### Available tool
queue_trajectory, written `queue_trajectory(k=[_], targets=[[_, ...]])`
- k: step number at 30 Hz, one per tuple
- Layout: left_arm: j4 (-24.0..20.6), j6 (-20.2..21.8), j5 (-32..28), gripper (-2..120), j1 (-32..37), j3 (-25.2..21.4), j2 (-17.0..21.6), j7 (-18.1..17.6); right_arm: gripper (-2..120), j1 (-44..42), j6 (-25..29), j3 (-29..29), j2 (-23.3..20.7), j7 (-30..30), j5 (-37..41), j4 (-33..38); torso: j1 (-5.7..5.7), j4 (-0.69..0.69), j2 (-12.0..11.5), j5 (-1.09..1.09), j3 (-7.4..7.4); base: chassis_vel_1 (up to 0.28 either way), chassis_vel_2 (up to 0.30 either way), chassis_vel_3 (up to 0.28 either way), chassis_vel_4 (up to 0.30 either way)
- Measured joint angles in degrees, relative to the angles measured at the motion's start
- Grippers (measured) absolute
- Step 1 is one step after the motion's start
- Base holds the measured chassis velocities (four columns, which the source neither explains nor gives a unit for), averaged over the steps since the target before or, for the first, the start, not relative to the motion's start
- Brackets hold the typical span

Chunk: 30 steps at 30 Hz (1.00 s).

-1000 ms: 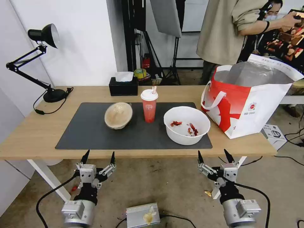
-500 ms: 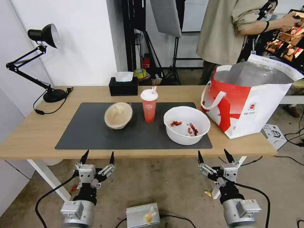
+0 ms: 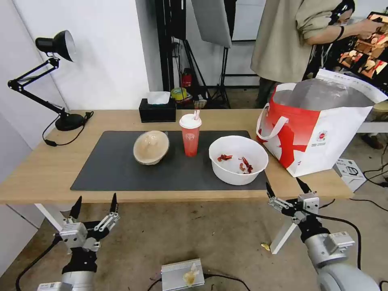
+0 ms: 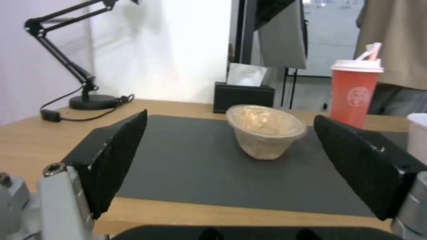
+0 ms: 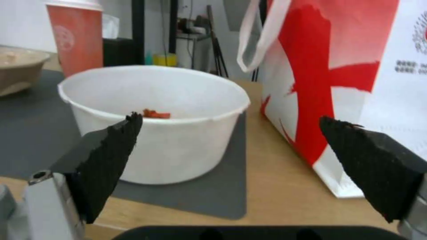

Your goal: Pick up the trash from the table and place it into the takeout bag.

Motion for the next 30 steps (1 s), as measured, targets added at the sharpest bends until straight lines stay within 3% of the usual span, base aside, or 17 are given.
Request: queue_trajectory(k=[13, 18, 21, 25, 26, 30], targets=[[-1.57, -1.87, 1.08, 100, 1.24, 2.95, -0.28, 3.74, 100, 0.44, -1.41, -1.17, -2.96, -1.76, 0.61, 3.94, 0.0, 0.0, 0.0, 0.0, 0.0, 0.0, 0.0, 0.0, 0.0], [-2.32, -2.22, 1.54, 100, 1.53, 3.7, -0.33, 4.57, 100, 1.59, -3.0, -1.85, -6.58, -2.25, 2.4, 5.55, 0.0, 0.0, 0.0, 0.0, 0.0, 0.0, 0.0, 0.0, 0.0], [-2.61, -2.53, 1.56, 100, 1.59, 3.8, -0.32, 4.97, 100, 2.8, -4.27, -2.34, -9.55, -2.25, 4.27, 6.19, 0.0, 0.0, 0.0, 0.0, 0.0, 0.0, 0.0, 0.0, 0.0], [-3.15, -3.24, 1.71, 100, 1.98, 4.11, -0.34, 5.76, 100, 7.05, -6.75, -3.36, -17.42, -2.05, 8.48, 6.47, 0.0, 0.0, 0.0, 0.01, 0.0, 0.0, 0.0, 0.0, 0.0], [-3.15, -3.24, 1.71, 100, 1.98, 4.11, -0.34, 5.76, 100, 7.05, -6.75, -3.36, -17.42, -2.05, 8.48, 6.47, 0.0, 0.0, 0.0, 0.01, 0.0, 0.0, 0.0, 0.0, 0.0], [-3.48, -3.78, 2.05, 100, 2.31, 4.67, -0.61, 6.12, 100, 13.0, -8.69, -5.15, -24.09, -1.52, 12.63, 5.63, 0.0, 0.01, 0.0, 0.0, 0.0, 0.0, 0.0, 0.0, 0.0]])
